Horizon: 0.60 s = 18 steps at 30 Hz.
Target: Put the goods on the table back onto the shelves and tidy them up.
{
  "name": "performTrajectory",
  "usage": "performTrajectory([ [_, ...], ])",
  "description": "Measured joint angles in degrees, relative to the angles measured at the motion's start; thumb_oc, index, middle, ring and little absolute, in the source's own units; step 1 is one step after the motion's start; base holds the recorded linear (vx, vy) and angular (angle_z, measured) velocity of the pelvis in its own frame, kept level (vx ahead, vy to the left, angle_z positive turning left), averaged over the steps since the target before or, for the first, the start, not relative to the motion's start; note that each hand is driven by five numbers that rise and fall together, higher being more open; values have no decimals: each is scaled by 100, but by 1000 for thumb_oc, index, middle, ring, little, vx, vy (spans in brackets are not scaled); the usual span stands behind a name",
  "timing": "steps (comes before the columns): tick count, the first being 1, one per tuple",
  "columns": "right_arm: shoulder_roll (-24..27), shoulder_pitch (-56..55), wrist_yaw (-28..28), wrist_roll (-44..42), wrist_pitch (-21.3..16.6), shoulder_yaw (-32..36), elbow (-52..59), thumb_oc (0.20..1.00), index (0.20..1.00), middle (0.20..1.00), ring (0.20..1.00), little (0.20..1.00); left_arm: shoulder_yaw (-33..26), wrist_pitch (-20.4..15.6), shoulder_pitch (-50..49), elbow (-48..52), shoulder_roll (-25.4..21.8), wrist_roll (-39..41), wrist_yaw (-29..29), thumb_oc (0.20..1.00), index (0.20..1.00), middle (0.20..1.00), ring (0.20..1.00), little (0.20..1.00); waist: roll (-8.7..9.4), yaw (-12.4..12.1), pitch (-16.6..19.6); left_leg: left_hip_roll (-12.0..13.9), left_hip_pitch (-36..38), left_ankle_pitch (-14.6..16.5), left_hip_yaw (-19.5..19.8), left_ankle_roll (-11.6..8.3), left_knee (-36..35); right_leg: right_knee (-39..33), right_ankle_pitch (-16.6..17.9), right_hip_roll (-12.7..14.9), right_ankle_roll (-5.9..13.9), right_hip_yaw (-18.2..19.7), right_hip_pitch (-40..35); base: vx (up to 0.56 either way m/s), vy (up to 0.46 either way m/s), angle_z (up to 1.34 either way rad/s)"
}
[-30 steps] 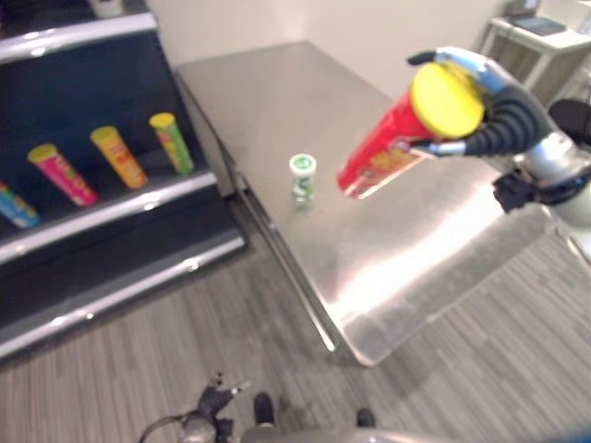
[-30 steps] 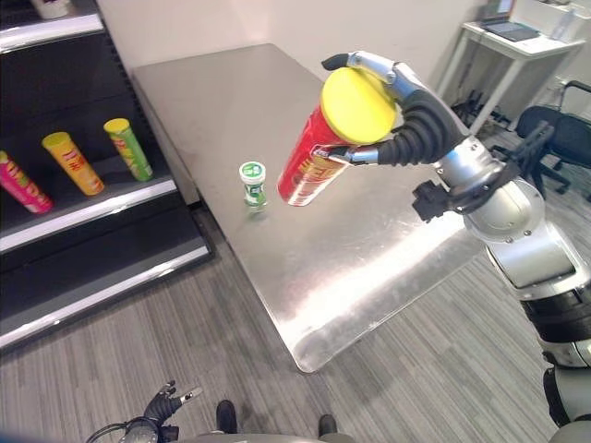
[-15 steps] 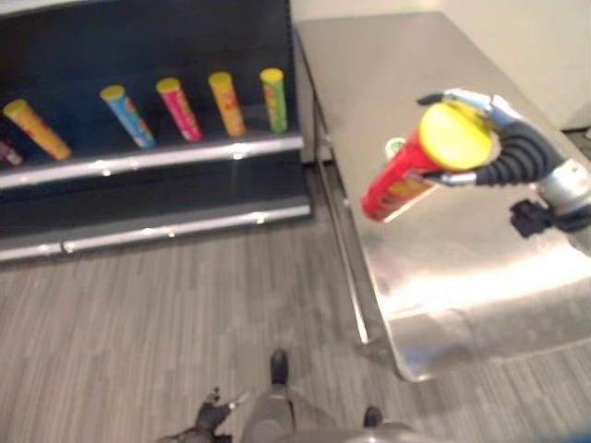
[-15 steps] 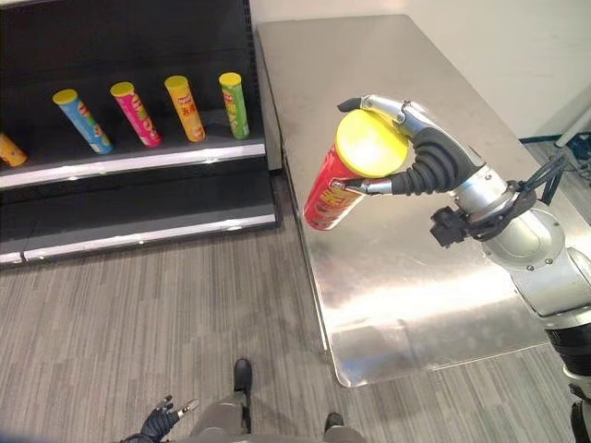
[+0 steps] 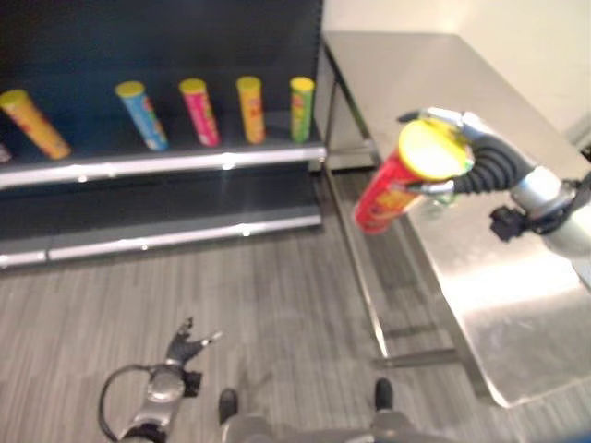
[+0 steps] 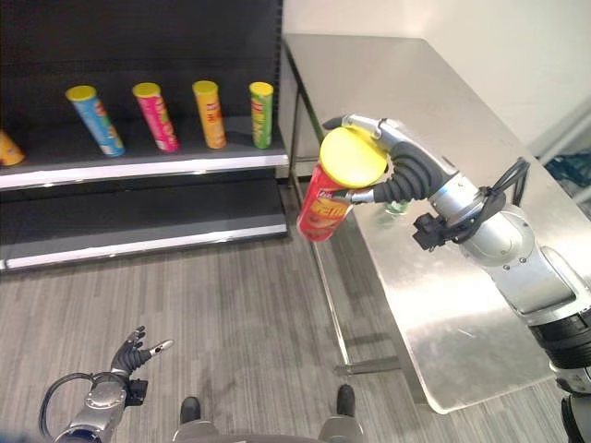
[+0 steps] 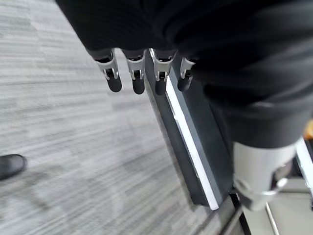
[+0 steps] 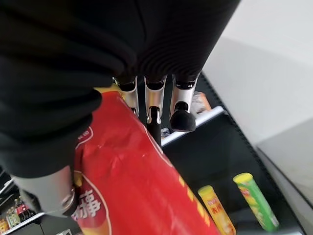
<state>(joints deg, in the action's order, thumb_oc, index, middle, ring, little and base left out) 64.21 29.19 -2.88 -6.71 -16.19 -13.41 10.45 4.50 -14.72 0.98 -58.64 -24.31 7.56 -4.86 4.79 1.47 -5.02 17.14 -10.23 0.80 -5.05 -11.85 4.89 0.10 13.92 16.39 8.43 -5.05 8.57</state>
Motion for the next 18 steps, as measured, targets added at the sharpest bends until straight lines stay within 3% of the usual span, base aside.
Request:
performTrajectory([
  [1,47,107,3,-1,10,1,-41,200,200,200,200,200,0,12,-72,-40,-32,-3,14,1000,1000,1000,1000,1000,74,-46,6,-82,-51,35,7,67,52,-32,-71,72,8,1,-13,-190,434,16],
  [2,53,226,39,-1,16,-31,-71,200,200,200,200,200,-16,38,-99,-169,-71,-2,5,1000,1000,1000,1000,1000,116,-77,18,-150,-75,20,2,78,-36,6,-348,89,165,141,56,-133,283,20],
  [3,137,388,65,-6,4,-146,-101,200,200,200,200,200,-71,72,-180,-230,-114,9,4,1000,1000,1000,1000,1000,252,-137,81,-203,-100,-99,43,222,-179,125,-997,-101,677,197,-2,-48,245,16],
  [4,284,565,63,4,-2,-315,-141,200,200,200,200,200,-71,87,-139,-267,-68,16,-1,1000,1000,1000,1000,1000,225,-197,76,-163,-52,-182,128,206,-268,219,-1331,-212,526,246,43,29,108,34],
  [5,382,770,59,11,16,-419,-188,200,200,200,200,200,-25,99,-234,-225,-15,27,-3,1000,1000,1000,1000,1000,221,-295,126,-129,-79,-390,167,247,-434,180,-1366,-339,619,472,19,45,126,25],
  [7,385,1019,76,-1,27,-479,-385,200,200,200,200,200,29,101,-355,-254,279,30,18,1000,1000,1000,1000,1000,154,-407,134,-188,-110,-546,309,185,-471,-108,-1418,-416,566,636,-142,48,67,27],
  [9,382,1116,93,4,119,-670,-615,200,200,200,200,200,36,123,-502,-389,500,33,50,1000,1000,1000,1000,1000,136,-370,134,-285,-111,-607,404,108,-516,-182,-1479,-372,666,756,-320,48,127,47],
  [11,321,1122,67,5,178,-849,-756,200,200,200,200,200,15,123,-666,-441,526,38,52,1000,1000,1000,1000,1000,188,-432,90,-422,-106,-633,481,82,-446,-192,-1525,-287,729,687,-516,13,205,55],
  [14,312,1117,35,4,217,-860,-856,200,200,200,200,200,58,116,-586,-440,535,36,55,1000,1000,1000,1000,1000,105,-387,-32,-472,-73,-634,636,84,-412,-399,-1613,-269,799,426,-895,-8,203,53],
  [18,314,1120,33,3,220,-862,-887,200,200,200,200,200,61,117,-555,-436,545,36,54,1000,1000,1000,1000,1000,-33,-379,-126,-458,-116,-595,635,167,-461,-413,-1624,-270,784,357,-901,39,321,12],
])
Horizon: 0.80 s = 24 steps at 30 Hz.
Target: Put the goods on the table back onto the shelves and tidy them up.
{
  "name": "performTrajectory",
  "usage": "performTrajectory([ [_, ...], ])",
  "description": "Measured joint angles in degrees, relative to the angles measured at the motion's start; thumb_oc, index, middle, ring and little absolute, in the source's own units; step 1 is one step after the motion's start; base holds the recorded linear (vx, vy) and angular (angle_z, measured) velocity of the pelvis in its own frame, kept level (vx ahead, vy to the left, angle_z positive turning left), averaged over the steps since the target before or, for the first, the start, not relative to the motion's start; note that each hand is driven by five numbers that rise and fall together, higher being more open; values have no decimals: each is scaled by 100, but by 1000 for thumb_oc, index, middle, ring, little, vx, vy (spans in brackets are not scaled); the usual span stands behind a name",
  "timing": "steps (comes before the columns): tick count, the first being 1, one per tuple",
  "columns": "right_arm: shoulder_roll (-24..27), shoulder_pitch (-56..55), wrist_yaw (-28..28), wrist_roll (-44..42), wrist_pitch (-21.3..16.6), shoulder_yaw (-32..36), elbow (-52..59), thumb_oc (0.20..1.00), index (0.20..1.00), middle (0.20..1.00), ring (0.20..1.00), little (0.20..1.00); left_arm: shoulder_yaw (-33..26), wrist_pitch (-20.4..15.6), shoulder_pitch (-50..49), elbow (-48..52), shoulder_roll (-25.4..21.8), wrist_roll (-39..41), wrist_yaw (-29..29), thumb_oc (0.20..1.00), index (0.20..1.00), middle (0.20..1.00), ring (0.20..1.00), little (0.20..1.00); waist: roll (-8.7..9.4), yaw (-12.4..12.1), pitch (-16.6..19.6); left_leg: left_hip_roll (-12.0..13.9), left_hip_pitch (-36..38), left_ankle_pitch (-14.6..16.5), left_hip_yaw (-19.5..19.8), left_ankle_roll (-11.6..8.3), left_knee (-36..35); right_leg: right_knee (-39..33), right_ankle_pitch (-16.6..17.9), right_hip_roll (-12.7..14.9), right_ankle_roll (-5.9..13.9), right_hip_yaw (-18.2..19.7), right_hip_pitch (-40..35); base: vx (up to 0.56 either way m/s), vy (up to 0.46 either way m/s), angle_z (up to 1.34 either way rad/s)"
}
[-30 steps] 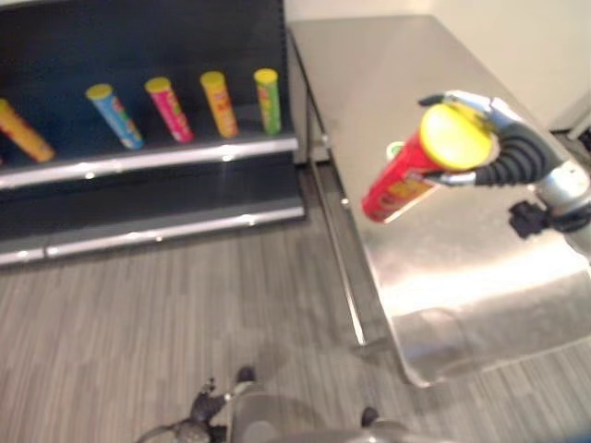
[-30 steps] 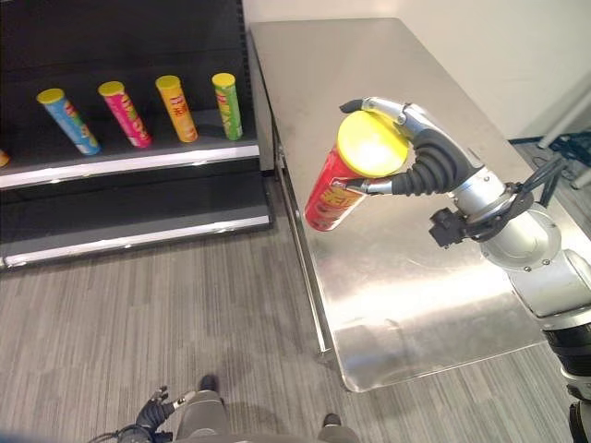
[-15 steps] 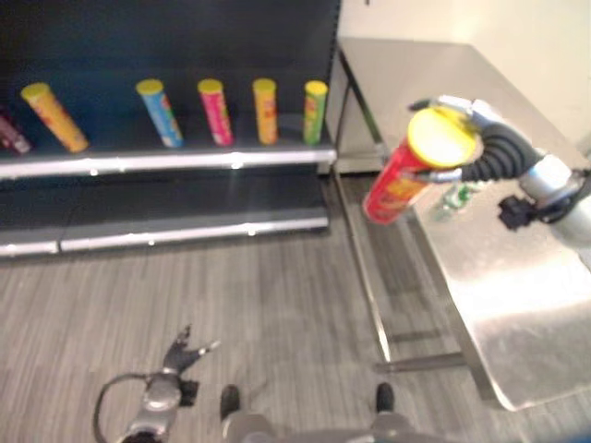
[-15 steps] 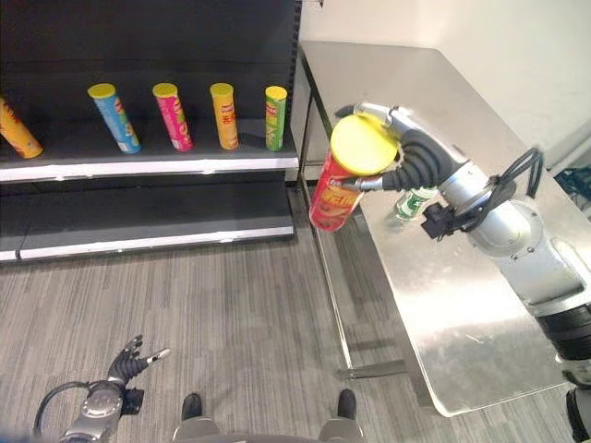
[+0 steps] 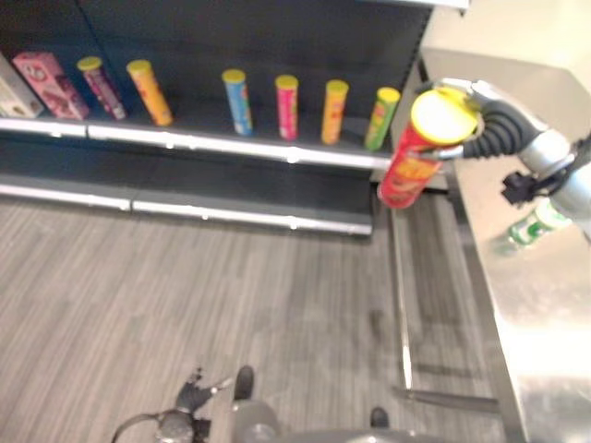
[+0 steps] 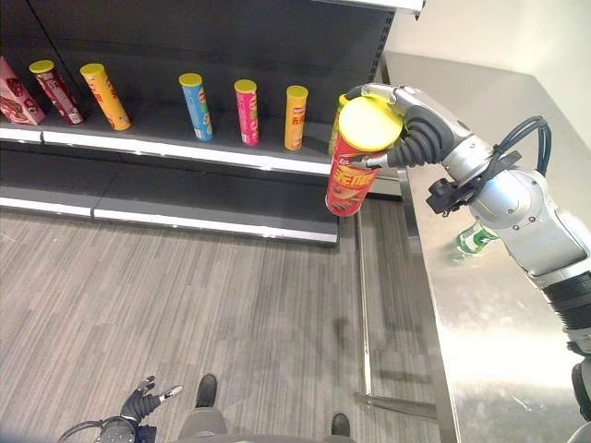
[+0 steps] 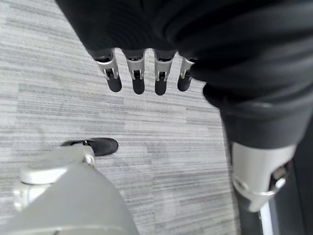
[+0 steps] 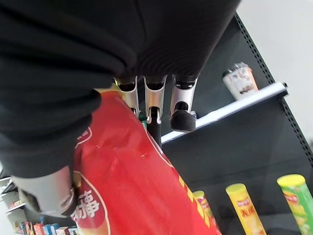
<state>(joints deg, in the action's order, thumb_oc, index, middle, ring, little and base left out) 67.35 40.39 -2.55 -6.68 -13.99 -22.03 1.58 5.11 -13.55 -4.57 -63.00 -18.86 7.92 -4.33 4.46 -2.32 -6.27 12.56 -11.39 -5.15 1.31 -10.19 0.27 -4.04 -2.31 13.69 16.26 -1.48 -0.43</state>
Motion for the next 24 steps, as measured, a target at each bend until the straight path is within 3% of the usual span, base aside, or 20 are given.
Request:
performTrajectory([
  [1,6,-23,1,-2,-11,10,-83,200,200,200,200,200,2,-1,18,-12,-17,0,-1,1000,1000,1000,1000,1000,1,29,-5,13,-73,-5,13,-15,19,-12,6,46,5,33,61,111,405,-3],
  [2,-13,-44,35,-4,-34,27,-154,200,200,200,200,200,0,-3,55,3,-20,0,-24,1000,1000,1000,1000,1000,-7,39,10,45,-242,50,-103,-44,107,-32,117,90,-147,-11,147,135,329,0],
  [4,-51,-107,41,8,61,5,-409,200,200,200,200,200,-9,-10,110,45,-33,0,-66,1000,1000,1000,1000,1000,24,86,-4,1,-390,57,-150,-32,160,15,164,142,-130,26,310,248,613,0],
  [6,-223,-559,100,27,101,346,-619,200,200,200,200,200,-2,-45,220,80,-106,0,-114,1000,1000,1000,1000,1000,98,89,44,117,-783,333,-251,-102,726,-66,148,294,-219,79,263,243,616,10],
  [7,-355,-606,125,53,156,331,-770,200,200,200,200,200,-7,-35,180,115,-133,2,-132,1000,1000,1000,1000,1000,59,123,55,244,-854,423,-324,-156,920,-90,123,166,-207,111,263,307,788,3],
  [8,-337,-837,118,72,182,399,-721,200,200,200,200,200,17,-50,248,148,-218,-2,-146,1000,1000,1000,1000,1000,129,171,51,235,-935,459,-320,-194,1059,-68,194,261,-224,89,328,368,1046,-18],
  [10,-775,-921,105,210,232,428,-819,200,200,200,200,200,-96,-77,219,173,-276,52,-182,1000,1000,1000,1000,1000,186,125,61,314,-1024,810,-490,-98,1653,24,214,288,-376,169,367,188,992,-42],
  [12,-1048,-1140,131,233,236,491,-844,200,200,200,200,200,-15,-66,227,119,-265,47,-165,1000,1000,1000,1000,1000,110,93,60,360,-974,1051,-777,73,1984,378,298,298,-429,223,463,59,567,-50],
  [14,-1294,-1223,140,329,280,339,-909,200,200,200,200,200,-33,-63,217,204,-306,38,-156,1000,1000,1000,1000,1000,54,240,80,268,-662,1230,-972,76,1887,651,562,346,-652,148,540,82,514,-34],
  [17,-1109,-1186,143,329,330,324,-887,200,200,200,200,200,-60,-99,393,224,-498,-13,-112,1000,1000,1000,1000,1000,77,375,93,122,-575,1213,-928,197,1598,663,1072,383,-854,48,585,36,407,7],
  [19,-1046,-1164,141,324,344,377,-907,200,200,200,200,200,-46,-66,447,193,-601,-15,-92,1000,1000,1000,1000,1000,133,424,119,7,-393,990,-966,354,1240,749,1485,397,-668,90,656,-22,456,19],
  [20,-1051,-1065,144,321,328,418,-913,200,200,200,200,200,-52,-16,436,166,-648,-15,-74,1000,1000,1000,1000,1000,145,401,113,-68,-251,858,-999,415,934,900,1209,318,-344,99,865,-41,531,14],
  [21,-992,-918,130,305,273,440,-956,200,200,200,200,200,-73,0,435,174,-669,-14,-67,1000,1000,1000,1000,1000,154,428,114,-97,-229,734,-965,447,732,722,746,-27,-126,123,872,-24,361,23],
  [22,-811,-570,131,300,261,238,-1048,200,200,200,200,200,-61,6,500,60,-648,-13,-84,1000,1000,1000,1000,1000,206,447,128,-150,-133,546,-903,457,414,367,413,-506,-95,364,849,-5,299,30],
  [23,-614,-226,109,303,253,91,-1102,200,200,200,200,200,-58,19,569,-41,-586,-8,-122,1000,1000,1000,1000,1000,295,360,187,-249,5,428,-972,404,146,-117,438,-731,-637,334,713,7,168,7],
  [24,-601,81,138,287,243,77,-1158,200,200,200,200,200,-28,25,536,-8,-405,-9,-115,1000,1000,1000,1000,1000,187,299,159,-317,93,379,-993,404,32,-117,505,-764,-706,436,673,11,201,2],
])
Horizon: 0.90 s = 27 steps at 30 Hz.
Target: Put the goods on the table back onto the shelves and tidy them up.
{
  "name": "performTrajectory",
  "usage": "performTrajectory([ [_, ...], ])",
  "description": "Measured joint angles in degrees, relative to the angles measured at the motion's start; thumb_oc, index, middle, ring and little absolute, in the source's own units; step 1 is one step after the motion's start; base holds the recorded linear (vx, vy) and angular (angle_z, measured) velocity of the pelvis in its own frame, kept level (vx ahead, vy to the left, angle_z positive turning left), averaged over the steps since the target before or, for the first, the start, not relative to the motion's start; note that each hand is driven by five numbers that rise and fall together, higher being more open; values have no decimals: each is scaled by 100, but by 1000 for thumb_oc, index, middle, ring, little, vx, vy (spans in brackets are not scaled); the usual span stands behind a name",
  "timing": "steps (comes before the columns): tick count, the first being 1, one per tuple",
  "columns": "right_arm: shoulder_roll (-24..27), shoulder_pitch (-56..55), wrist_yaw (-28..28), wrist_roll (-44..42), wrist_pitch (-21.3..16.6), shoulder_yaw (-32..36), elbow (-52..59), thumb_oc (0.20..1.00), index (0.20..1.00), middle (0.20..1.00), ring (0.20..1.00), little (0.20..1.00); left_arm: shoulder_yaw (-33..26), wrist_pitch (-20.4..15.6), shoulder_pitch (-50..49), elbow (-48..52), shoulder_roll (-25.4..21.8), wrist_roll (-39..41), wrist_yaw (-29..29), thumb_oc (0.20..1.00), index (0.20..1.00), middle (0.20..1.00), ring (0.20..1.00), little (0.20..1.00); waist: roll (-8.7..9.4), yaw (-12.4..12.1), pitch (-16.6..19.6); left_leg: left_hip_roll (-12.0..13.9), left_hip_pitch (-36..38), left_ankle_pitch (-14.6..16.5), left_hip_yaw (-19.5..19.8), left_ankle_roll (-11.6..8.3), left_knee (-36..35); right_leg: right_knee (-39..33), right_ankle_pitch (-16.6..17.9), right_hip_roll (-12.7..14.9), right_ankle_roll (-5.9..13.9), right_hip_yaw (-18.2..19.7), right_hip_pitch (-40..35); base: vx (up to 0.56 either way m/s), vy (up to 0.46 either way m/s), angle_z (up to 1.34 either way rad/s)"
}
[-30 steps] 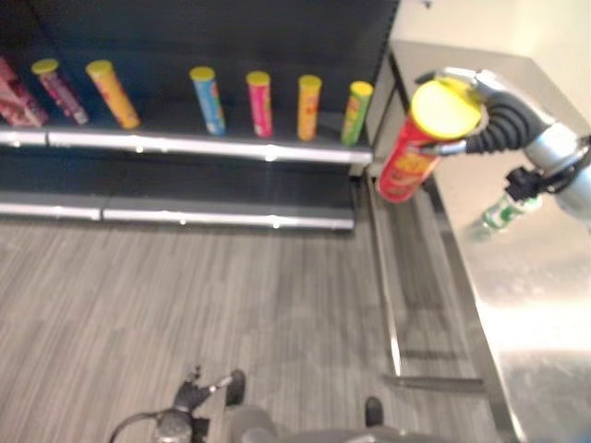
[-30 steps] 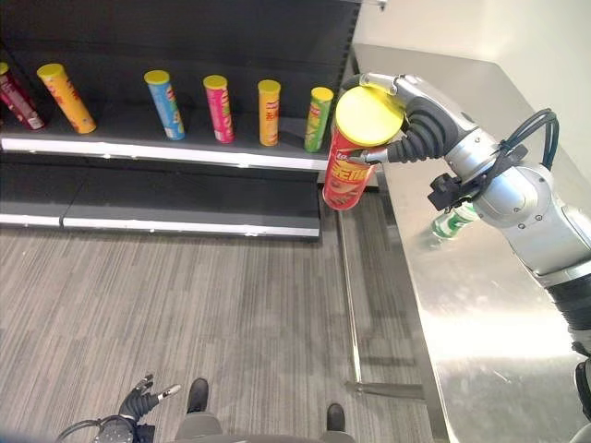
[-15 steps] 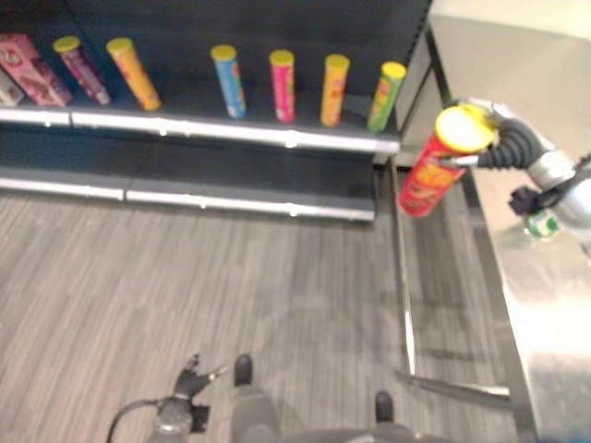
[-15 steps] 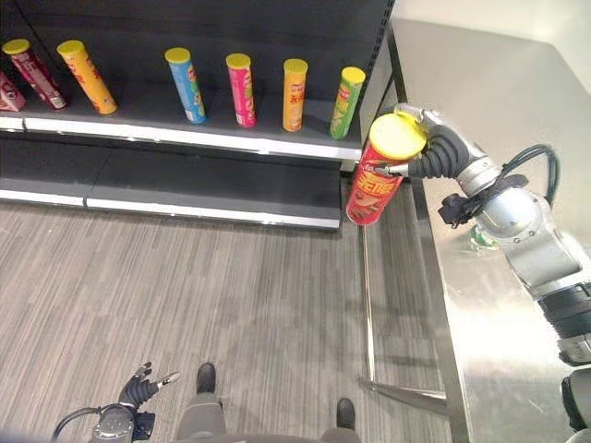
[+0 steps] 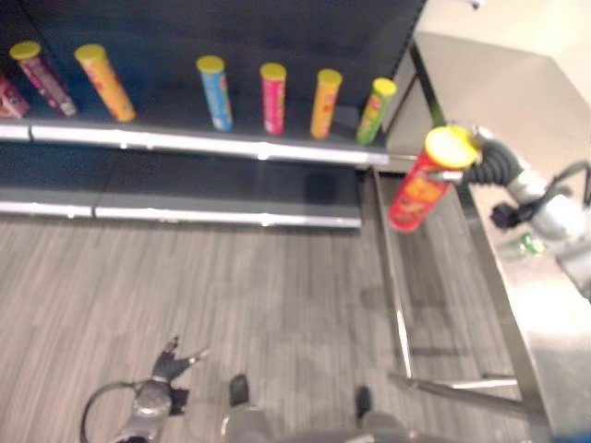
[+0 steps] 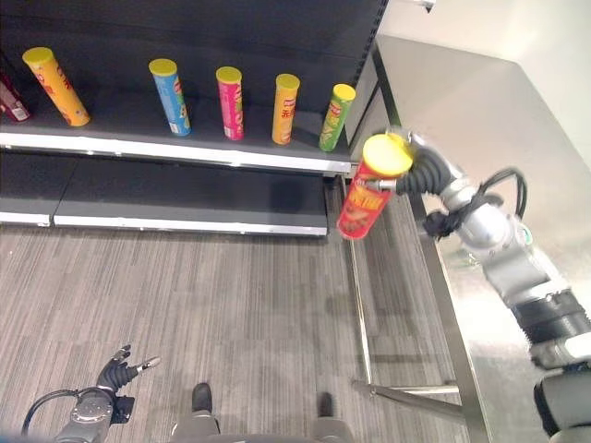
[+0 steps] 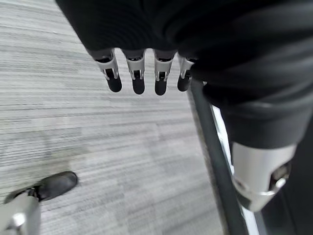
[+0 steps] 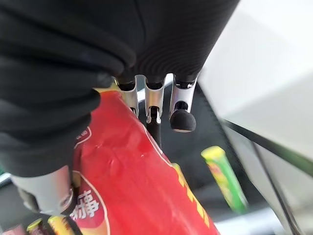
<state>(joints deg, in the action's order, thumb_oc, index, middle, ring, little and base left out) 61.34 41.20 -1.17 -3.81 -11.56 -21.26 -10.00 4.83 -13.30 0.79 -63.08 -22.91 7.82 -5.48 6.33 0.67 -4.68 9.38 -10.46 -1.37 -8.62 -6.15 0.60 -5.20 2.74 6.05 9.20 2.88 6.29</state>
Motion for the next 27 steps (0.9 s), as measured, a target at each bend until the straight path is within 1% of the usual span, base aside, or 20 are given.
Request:
performTrajectory([
  [1,21,169,57,-96,-4,-99,-55,200,200,200,200,200,110,-1,-35,8,114,2,-2,1000,1000,1000,1000,1000,-105,8,15,-11,78,-53,35,-7,-119,1,7,-1,11,-6,-52,24,125,3],
  [3,24,451,73,-195,-4,-353,-147,200,200,200,200,200,332,-22,-69,6,188,3,-1,1000,1000,1000,1000,1000,-141,-12,13,-9,278,-138,25,-8,-308,2,-5,-40,27,-55,-152,43,53,5],
  [5,-6,636,71,-198,-8,-509,-208,200,200,200,200,200,382,-24,-71,-8,206,5,-1,1000,1000,1000,1000,1000,-122,-15,-2,15,346,-167,18,-42,-393,0,-11,-62,35,-74,-174,77,53,0],
  [6,-19,807,65,-199,-6,-696,-305,200,200,200,200,200,379,-21,-70,-42,241,7,2,1000,1000,1000,1000,1000,-93,12,-11,12,428,-189,11,-70,-472,0,-12,-63,36,-62,-211,84,68,-4],
  [7,-43,827,56,-199,-2,-741,-336,200,200,200,200,200,378,-20,-81,-52,248,9,1,1000,1000,1000,1000,1000,-64,3,-13,8,475,-190,-5,-72,-486,-1,-20,-59,48,-61,-247,70,67,-3],
  [9,-116,828,45,-200,-3,-744,-360,200,200,200,200,200,377,-20,-111,-53,217,8,1,1000,1000,1000,1000,1000,3,7,-40,7,552,-196,-14,-81,-502,-2,-34,-57,66,-67,-310,61,51,-4],
  [13,-192,825,18,-198,4,-750,-372,200,200,200,200,200,377,-18,-137,-42,216,6,7,1000,1000,1000,1000,1000,9,25,-57,3,575,-253,-22,-95,-552,-2,-83,-55,125,-73,-303,57,53,-3],
  [14,-209,820,20,-199,4,-749,-369,200,200,200,200,200,376,-17,-137,-35,203,4,7,1000,1000,1000,1000,1000,2,9,-78,5,536,-250,-14,-100,-453,-2,-121,-53,171,-77,-308,34,66,3],
  [17,-236,796,19,-198,7,-737,-372,200,200,200,200,200,371,-22,-96,21,172,2,4,1000,1000,1000,1000,1000,0,1,-225,41,246,-188,13,-170,73,-3,-114,-37,130,-101,-317,70,108,7],
  [19,-238,787,17,-199,12,-726,-376,200,200,200,200,200,382,-16,-114,12,184,1,5,1000,1000,1000,1000,1000,-108,-27,-360,160,144,-64,-1,-212,254,-2,-117,-92,83,-94,-308,183,319,1],
  [20,-243,676,23,-200,-2,-616,-410,200,200,200,200,200,387,-11,-102,16,160,1,2,1000,1000,1000,1000,1000,-122,-31,-444,253,9,62,27,-185,386,-2,-127,-53,-47,-76,-268,352,606,-6],
  [21,-262,623,30,-200,63,-602,-448,200,200,200,200,200,379,-16,-139,106,160,2,-4,1000,1000,1000,1000,1000,-142,-32,-447,329,-54,100,-144,-160,362,-12,-144,-13,-150,-22,-190,390,621,0],
  [22,-267,526,32,-201,63,-532,-508,200,200,200,200,200,374,-18,-117,108,144,4,-1,1000,1000,1000,1000,1000,-88,-31,-473,329,-225,193,-86,-207,560,-26,-146,89,-194,8,-161,326,492,0],
  [24,-318,263,63,-195,92,-344,-681,200,200,200,200,200,367,-32,-124,147,165,10,-18,1000,1000,1000,1000,1000,-98,-59,-463,611,-490,231,212,-287,727,-2,-165,178,-225,69,-90,270,398,3],
  [25,-340,60,96,-196,123,-218,-775,200,200,200,200,200,392,-45,-176,177,187,10,-43,1000,1000,1000,1000,1000,-186,-139,-441,892,-598,140,387,-452,572,-2,-158,272,-108,161,-25,403,655,-14],
  [26,-466,-48,164,-197,123,-134,-942,200,200,200,200,200,360,-53,-183,196,196,17,-78,1000,1000,1000,1000,1000,-208,-169,-431,1054,-707,101,560,-500,477,2,-168,367,-41,216,-20,435,794,-25],
  [27,-542,-188,176,-195,159,-61,-1029,200,200,200,200,200,388,-59,-208,214,189,25,-114,1000,1000,1000,1000,1000,-233,-209,-421,1178,-783,71,673,-561,221,2,-178,529,96,295,-19,449,965,-22],
])
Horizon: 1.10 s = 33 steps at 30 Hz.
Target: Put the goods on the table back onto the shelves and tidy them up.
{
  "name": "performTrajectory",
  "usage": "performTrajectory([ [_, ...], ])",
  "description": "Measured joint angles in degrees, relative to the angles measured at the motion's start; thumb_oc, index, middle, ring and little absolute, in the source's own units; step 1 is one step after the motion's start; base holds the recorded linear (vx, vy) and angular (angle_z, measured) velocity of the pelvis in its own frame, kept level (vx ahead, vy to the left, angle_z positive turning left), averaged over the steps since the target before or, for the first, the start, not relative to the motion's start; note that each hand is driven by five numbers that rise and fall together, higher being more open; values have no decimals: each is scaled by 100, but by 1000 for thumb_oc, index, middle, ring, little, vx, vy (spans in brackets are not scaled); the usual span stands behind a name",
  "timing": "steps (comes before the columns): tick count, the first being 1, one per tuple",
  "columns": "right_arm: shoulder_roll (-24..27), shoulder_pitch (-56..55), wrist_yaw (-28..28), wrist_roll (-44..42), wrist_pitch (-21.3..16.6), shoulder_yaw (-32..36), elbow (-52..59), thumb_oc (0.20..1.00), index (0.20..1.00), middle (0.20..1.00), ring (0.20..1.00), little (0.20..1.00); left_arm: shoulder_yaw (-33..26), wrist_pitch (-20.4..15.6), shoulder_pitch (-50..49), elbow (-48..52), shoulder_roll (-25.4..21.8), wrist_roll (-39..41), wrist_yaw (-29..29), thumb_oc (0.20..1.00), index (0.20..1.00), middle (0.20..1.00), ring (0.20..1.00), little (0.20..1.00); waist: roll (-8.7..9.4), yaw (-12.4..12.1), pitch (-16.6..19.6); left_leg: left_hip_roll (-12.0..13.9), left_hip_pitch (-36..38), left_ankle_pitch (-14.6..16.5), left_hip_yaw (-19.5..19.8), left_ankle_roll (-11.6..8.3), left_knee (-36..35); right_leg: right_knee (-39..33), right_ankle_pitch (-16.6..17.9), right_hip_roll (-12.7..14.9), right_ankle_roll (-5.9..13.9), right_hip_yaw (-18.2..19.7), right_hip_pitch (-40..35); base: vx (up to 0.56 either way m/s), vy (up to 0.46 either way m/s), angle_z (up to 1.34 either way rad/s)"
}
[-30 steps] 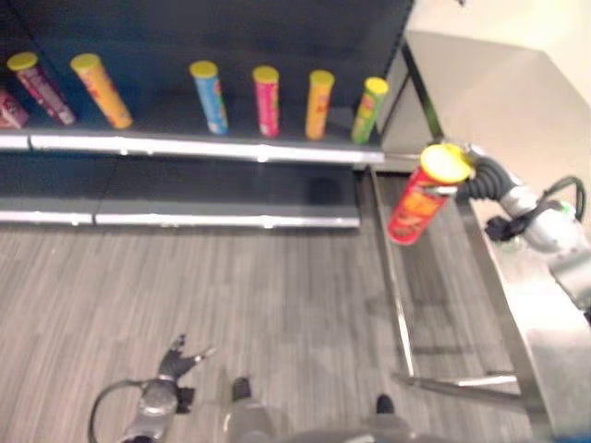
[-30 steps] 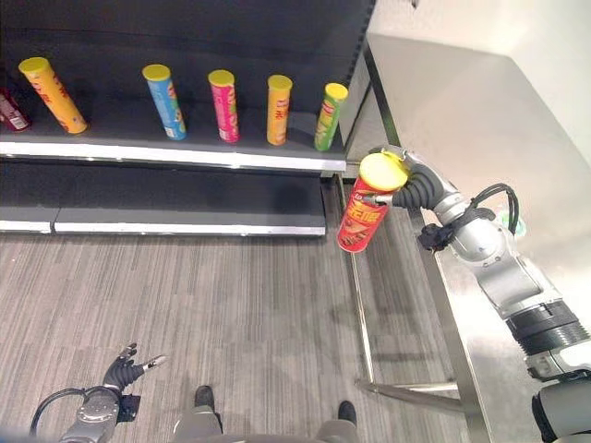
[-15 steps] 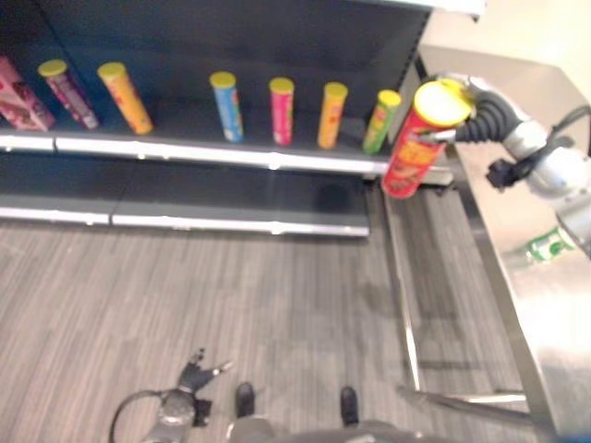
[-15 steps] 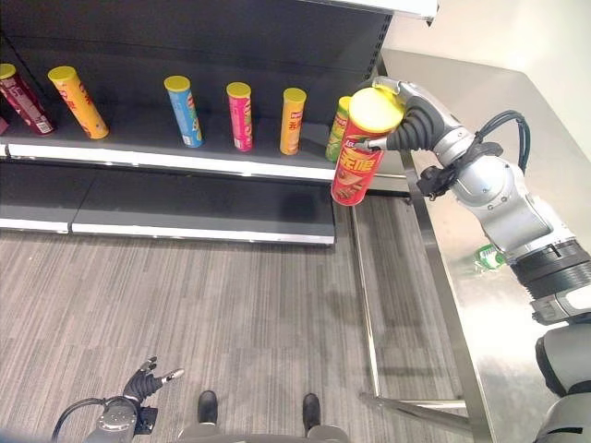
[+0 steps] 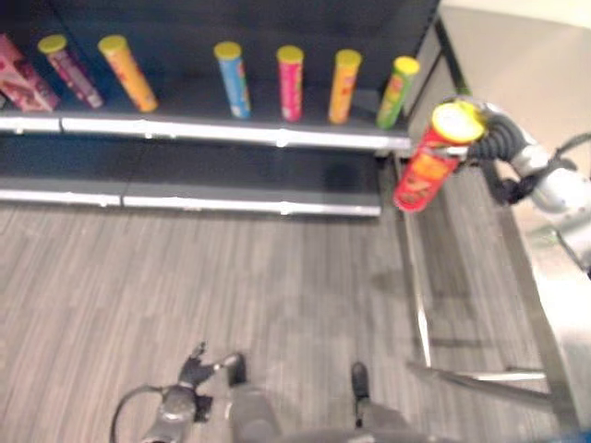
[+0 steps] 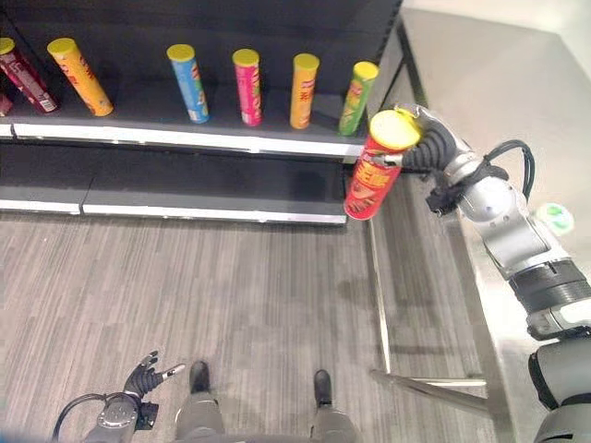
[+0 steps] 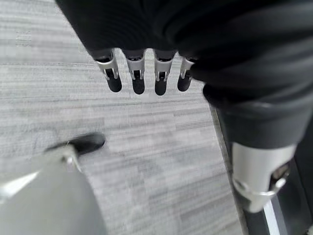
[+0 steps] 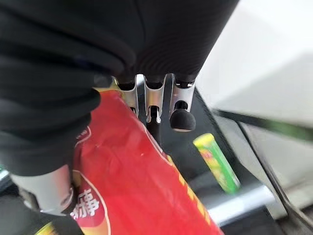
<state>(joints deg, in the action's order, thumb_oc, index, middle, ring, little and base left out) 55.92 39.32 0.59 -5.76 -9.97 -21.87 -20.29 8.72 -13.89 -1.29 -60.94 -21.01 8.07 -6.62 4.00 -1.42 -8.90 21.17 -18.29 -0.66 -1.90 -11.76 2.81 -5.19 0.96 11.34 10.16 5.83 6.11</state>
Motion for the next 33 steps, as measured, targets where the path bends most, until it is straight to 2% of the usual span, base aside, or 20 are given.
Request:
performTrajectory([
  [1,-9,-322,34,7,-39,188,16,200,200,200,200,200,-7,-84,-43,50,17,15,-28,1000,1000,1000,1000,1000,-100,-97,18,68,-146,-21,140,62,60,4,-79,207,156,-62,-17,416,1026,-30],
  [2,-63,-435,48,0,-1,240,35,200,200,200,200,200,18,-107,-75,8,27,45,-33,1000,1000,1000,1000,1000,-140,-107,31,87,-142,-261,59,-170,142,11,53,249,385,-2,-16,323,936,-42],
  [3,-429,-575,97,4,62,179,39,200,200,200,200,200,-80,-64,-65,-22,-123,79,-37,1000,1000,1000,1000,1000,154,-95,-13,-210,-187,-333,-223,-107,684,141,213,632,124,-82,52,234,853,-90],
  [4,-595,-612,-71,21,70,-80,109,200,200,200,200,200,-190,-4,-153,-67,-125,72,-20,1000,1000,1000,1000,1000,12,-274,-53,-65,-243,146,-533,-24,1395,340,687,657,-492,-123,150,188,733,-98],
  [5,-681,-803,-94,22,55,-61,130,200,200,200,200,200,-196,1,-156,-70,-136,78,-36,1000,1000,1000,1000,1000,3,-271,-40,-168,-158,420,-674,60,1750,341,1096,676,-721,-201,103,164,665,-82],
  [6,-731,-1151,-114,13,-1,6,245,200,200,200,200,200,-221,-27,-191,6,-164,72,-52,1000,1000,1000,1000,1000,-80,-247,8,-265,-65,741,-879,239,2101,499,1479,888,-829,-464,-102,134,525,-31],
  [8,-954,-1267,-88,9,83,34,278,200,200,200,200,200,-239,-87,-219,23,-316,53,-66,1000,1000,1000,1000,1000,-31,-181,195,-468,-14,1119,-1073,514,2228,635,2323,1219,-622,-515,127,87,452,-17],
  [10,-994,-1264,-56,0,59,113,318,200,200,200,200,200,-423,-85,-84,22,-450,28,-44,1000,1000,1000,1000,1000,-37,-67,237,-592,-58,1126,-1041,701,2073,760,2115,1129,-265,-507,251,78,398,7],
  [13,-914,-1136,-75,-1,57,333,355,200,200,200,200,200,-472,6,-19,-36,-597,5,-7,1000,1000,1000,1000,1000,68,-55,316,-757,46,779,-1140,812,1536,703,1551,669,-44,-548,351,43,337,7],
  [14,-801,-972,-81,-3,54,325,391,200,200,200,200,200,-476,60,-23,-123,-544,-23,-5,1000,1000,1000,1000,1000,67,-4,348,-831,159,673,-1158,813,1269,379,1278,435,160,-355,254,49,406,-9],
  [15,-772,-868,-78,-15,45,303,381,200,200,200,200,200,-475,61,-20,-160,-514,-24,0,1000,1000,1000,1000,1000,32,-4,329,-832,254,596,-1137,819,1090,215,1091,279,227,-307,259,64,456,-8],
  [16,-714,-657,-83,-24,48,225,378,200,200,200,200,200,-486,111,-4,-332,-462,-22,4,1000,1000,1000,1000,1000,49,20,334,-882,522,290,-1134,796,573,-48,846,-138,270,-145,294,98,434,-4],
  [17,-595,-490,-81,-135,35,127,373,200,200,200,200,200,-482,127,6,-332,-389,-20,2,1000,1000,1000,1000,1000,49,69,327,-923,773,176,-1113,669,213,-40,902,-668,347,184,298,81,281,-20],
  [18,-551,-294,-80,-205,48,-15,325,200,200,200,200,200,-462,123,-28,-323,-260,-19,-1,1000,1000,1000,1000,1000,71,-21,326,-933,1040,86,-1149,598,4,9,829,-764,51,-227,234,123,163,-29],
  [19,-548,-196,-77,-237,43,-23,301,200,200,200,200,200,-441,126,-25,-295,-138,-21,27,1000,1000,1000,1000,1000,69,-37,309,-913,919,125,-1027,575,195,10,839,-722,39,-117,204,79,77,-29],
  [21,-243,-72,-87,-343,48,-44,224,200,200,200,200,200,-283,117,121,-206,120,-19,69,1000,1000,1000,1000,1000,-14,-30,262,-1264,834,-2,-487,535,-169,50,786,-731,106,-101,205,127,50,-16],
  [22,-191,-64,-78,-341,60,-26,209,200,200,200,200,200,-214,110,132,-200,160,-20,84,1000,1000,1000,1000,1000,-84,-46,268,-1280,851,-74,-522,672,-286,50,778,-811,112,-87,196,221,-21,1],
  [24,-28,-39,-85,-363,72,-157,-47,200,200,200,200,200,-61,71,326,-203,145,-17,114,1000,1000,1000,1000,1000,58,127,190,-1318,1082,-230,-234,571,-443,173,426,-820,63,-370,10,167,-42,38],
  [27,-29,22,-81,-375,66,-185,-125,200,200,200,200,200,18,34,373,-213,149,-16,117,1000,1000,1000,1000,1000,179,163,142,-1310,1212,-285,-147,517,-487,137,144,-837,69,-348,-187,205,-33,23],
  [33,-27,28,-102,-390,63,-182,163,200,200,200,200,200,22,87,196,-202,237,-25,133,1000,1000,1000,1000,1000,-92,140,49,-1269,1245,-344,90,446,-452,123,16,-903,-91,-537,-386,110,6,21],
])
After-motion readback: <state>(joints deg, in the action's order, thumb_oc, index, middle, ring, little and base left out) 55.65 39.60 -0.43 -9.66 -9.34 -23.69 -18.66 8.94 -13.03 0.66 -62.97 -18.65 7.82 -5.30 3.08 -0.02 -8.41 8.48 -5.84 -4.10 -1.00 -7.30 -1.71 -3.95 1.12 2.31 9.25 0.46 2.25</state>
